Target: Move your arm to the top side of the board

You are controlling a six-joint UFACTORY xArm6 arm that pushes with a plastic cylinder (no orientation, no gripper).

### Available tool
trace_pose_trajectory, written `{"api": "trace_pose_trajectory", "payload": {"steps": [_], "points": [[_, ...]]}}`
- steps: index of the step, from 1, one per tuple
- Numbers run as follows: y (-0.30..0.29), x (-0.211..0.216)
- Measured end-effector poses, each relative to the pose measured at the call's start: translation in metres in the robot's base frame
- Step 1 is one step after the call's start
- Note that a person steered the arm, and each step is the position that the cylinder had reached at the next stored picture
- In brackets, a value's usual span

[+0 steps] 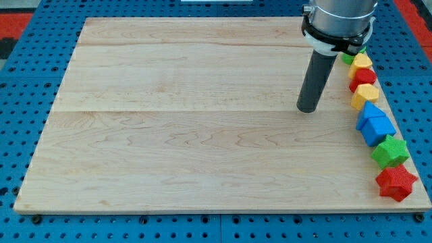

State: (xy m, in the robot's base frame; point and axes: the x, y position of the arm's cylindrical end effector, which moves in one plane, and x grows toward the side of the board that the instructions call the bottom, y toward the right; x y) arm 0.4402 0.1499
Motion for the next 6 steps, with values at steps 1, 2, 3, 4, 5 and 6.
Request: {"api": "trace_pose_trajectory", "payload": {"steps": [1, 2, 3, 4, 5, 6], "points": [[0.000, 0.000], [-0.002, 0.026], [-0.014, 0.108], [-0.021, 0.176], [-0.015, 0.178], [-0.058, 0.152]]}}
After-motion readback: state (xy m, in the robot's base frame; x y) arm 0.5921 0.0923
